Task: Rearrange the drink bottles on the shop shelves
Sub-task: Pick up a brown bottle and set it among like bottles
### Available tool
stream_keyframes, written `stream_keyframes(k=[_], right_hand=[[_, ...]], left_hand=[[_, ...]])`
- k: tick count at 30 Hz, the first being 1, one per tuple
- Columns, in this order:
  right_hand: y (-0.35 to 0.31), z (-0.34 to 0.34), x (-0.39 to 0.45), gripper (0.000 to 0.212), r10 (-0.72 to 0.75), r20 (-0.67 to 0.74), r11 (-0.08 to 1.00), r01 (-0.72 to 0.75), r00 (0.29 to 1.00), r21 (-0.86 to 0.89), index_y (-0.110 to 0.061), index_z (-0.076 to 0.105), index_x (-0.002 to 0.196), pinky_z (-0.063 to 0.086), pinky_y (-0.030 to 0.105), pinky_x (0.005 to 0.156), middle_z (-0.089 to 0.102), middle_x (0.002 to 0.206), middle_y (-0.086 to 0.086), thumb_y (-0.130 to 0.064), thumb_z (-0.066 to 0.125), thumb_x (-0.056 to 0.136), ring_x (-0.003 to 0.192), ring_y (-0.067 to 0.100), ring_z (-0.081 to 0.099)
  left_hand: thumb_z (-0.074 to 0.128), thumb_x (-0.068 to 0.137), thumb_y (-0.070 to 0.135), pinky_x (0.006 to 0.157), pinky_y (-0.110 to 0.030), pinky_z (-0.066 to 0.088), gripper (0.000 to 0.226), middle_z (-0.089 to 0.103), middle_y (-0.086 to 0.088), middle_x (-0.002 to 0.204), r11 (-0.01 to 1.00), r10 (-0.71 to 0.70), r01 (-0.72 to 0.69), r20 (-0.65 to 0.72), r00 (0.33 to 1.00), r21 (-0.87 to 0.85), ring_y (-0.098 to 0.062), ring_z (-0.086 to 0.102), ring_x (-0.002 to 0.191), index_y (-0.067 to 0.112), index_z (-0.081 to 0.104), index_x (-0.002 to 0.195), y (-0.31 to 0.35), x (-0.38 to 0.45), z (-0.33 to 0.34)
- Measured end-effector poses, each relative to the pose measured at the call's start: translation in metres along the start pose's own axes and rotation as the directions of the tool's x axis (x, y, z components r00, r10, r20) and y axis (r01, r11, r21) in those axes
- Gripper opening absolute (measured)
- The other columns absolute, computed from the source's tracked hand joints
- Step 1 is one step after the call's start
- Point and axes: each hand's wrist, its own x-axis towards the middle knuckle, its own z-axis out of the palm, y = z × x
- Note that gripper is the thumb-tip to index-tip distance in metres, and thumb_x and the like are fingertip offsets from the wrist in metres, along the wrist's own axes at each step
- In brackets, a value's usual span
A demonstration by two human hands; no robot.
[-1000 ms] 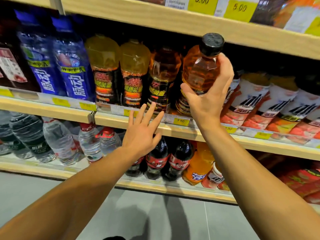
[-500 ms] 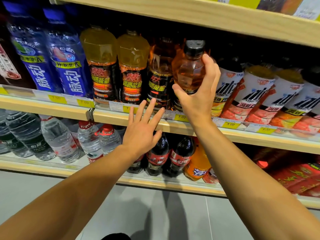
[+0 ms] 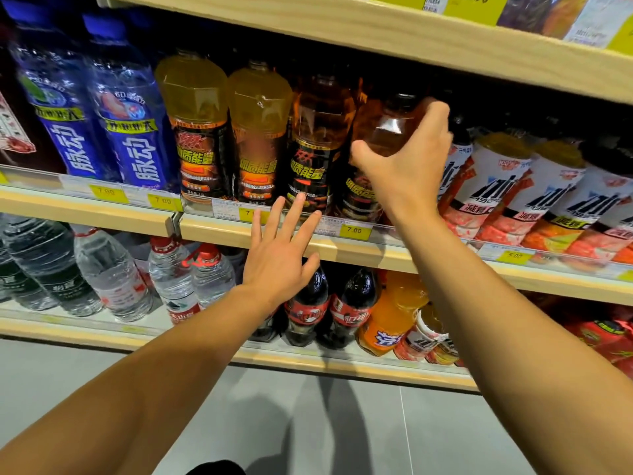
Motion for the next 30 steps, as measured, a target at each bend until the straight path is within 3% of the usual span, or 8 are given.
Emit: stream_keyframes(k=[6, 12, 15, 17, 21, 25, 28, 30], right_hand=[[0.010, -0.027, 0.011, 0.064, 0.042, 0.130, 0.999, -0.043, 0.991, 0.003, -0.007, 0.050, 0.117, 0.032, 0.000, 0.069, 0.043, 0.114, 0.004, -0.034, 0.082, 0.069, 0.097, 0.015, 0.044], [0.005, -0.014, 0.022, 0.052, 0.010, 0.152, 1.000, -0.009, 0.988, -0.004, -0.011, 0.062, 0.110, 0.041, 0.022, 0.078, 0.060, 0.100, -0.001, -0.040, 0.079, 0.071, 0.101, 0.019, 0.056], [0.009, -0.009, 0.028, 0.051, 0.050, 0.136, 0.990, -0.031, 0.989, -0.137, -0.008, 0.063, 0.108, 0.048, 0.033, 0.077, 0.062, 0.093, 0.002, -0.048, 0.071, 0.078, 0.093, 0.023, 0.058], [0.009, -0.008, 0.033, 0.062, 0.076, 0.140, 0.980, -0.048, 0.987, -0.191, -0.009, 0.060, 0.124, 0.050, 0.040, 0.083, 0.065, 0.099, 0.009, -0.051, 0.069, 0.080, 0.099, 0.029, 0.058], [0.005, -0.005, 0.034, 0.061, 0.125, 0.162, 0.964, -0.082, 0.979, -0.253, -0.008, 0.051, 0.138, 0.044, 0.041, 0.096, 0.060, 0.123, 0.016, -0.044, 0.064, 0.091, 0.120, 0.038, 0.051], [0.006, -0.002, 0.035, 0.051, 0.142, 0.161, 0.958, -0.095, 0.977, -0.271, -0.007, 0.060, 0.122, 0.046, 0.042, 0.087, 0.065, 0.109, 0.015, -0.046, 0.062, 0.090, 0.109, 0.038, 0.056], [0.006, -0.006, 0.034, 0.061, 0.135, 0.190, 0.957, -0.078, 0.972, -0.281, -0.012, 0.043, 0.145, 0.045, 0.042, 0.091, 0.063, 0.116, 0.016, -0.041, 0.059, 0.094, 0.115, 0.038, 0.053], [0.005, -0.010, 0.031, 0.062, 0.118, 0.217, 0.954, -0.051, 0.969, -0.294, -0.008, 0.040, 0.147, 0.045, 0.041, 0.088, 0.062, 0.117, 0.017, -0.039, 0.058, 0.095, 0.115, 0.038, 0.053]], left_hand=[[0.045, 0.098, 0.051, 0.121, -0.059, 0.000, 0.070, -0.008, -0.001, 0.168, 1.000, -0.011, 0.011, 0.019, 1.000, 0.019, -0.030, -0.007, 0.153, 0.031, 0.017, 0.158, 0.000, 0.001, 0.001], [0.047, 0.097, 0.050, 0.121, -0.058, 0.000, 0.070, -0.009, 0.000, 0.167, 1.000, -0.020, 0.019, 0.027, 0.999, 0.022, -0.029, -0.007, 0.153, 0.032, 0.018, 0.158, 0.000, 0.002, 0.000], [0.047, 0.097, 0.050, 0.121, -0.058, 0.000, 0.070, -0.009, 0.000, 0.167, 0.999, -0.024, 0.023, 0.029, 0.999, 0.030, -0.030, -0.007, 0.153, 0.032, 0.017, 0.158, 0.002, 0.002, -0.001], [0.047, 0.097, 0.050, 0.121, -0.058, 0.000, 0.070, -0.009, 0.000, 0.167, 0.999, -0.025, 0.024, 0.034, 0.999, 0.031, -0.030, -0.008, 0.153, 0.032, 0.017, 0.158, 0.003, 0.002, -0.002], [0.048, 0.097, 0.049, 0.121, -0.058, 0.001, 0.070, -0.008, 0.000, 0.168, 0.999, -0.026, 0.025, 0.039, 0.999, 0.029, -0.029, -0.007, 0.153, 0.031, 0.018, 0.158, 0.003, 0.001, -0.004], [0.049, 0.097, 0.049, 0.121, -0.058, 0.001, 0.070, -0.006, -0.001, 0.168, 0.999, -0.023, 0.022, 0.040, 0.999, 0.026, -0.030, -0.006, 0.154, 0.031, 0.019, 0.158, 0.003, 0.001, -0.006], [0.048, 0.097, 0.050, 0.121, -0.058, 0.001, 0.071, -0.010, -0.001, 0.167, 0.999, -0.028, 0.026, 0.062, 0.998, 0.028, -0.030, -0.009, 0.153, 0.032, 0.017, 0.158, 0.005, 0.001, -0.008], [0.047, 0.097, 0.051, 0.121, -0.058, 0.001, 0.073, -0.014, 0.000, 0.167, 0.999, -0.044, 0.042, 0.092, 0.995, 0.029, -0.030, -0.012, 0.153, 0.032, 0.012, 0.158, 0.009, 0.001, -0.011]])
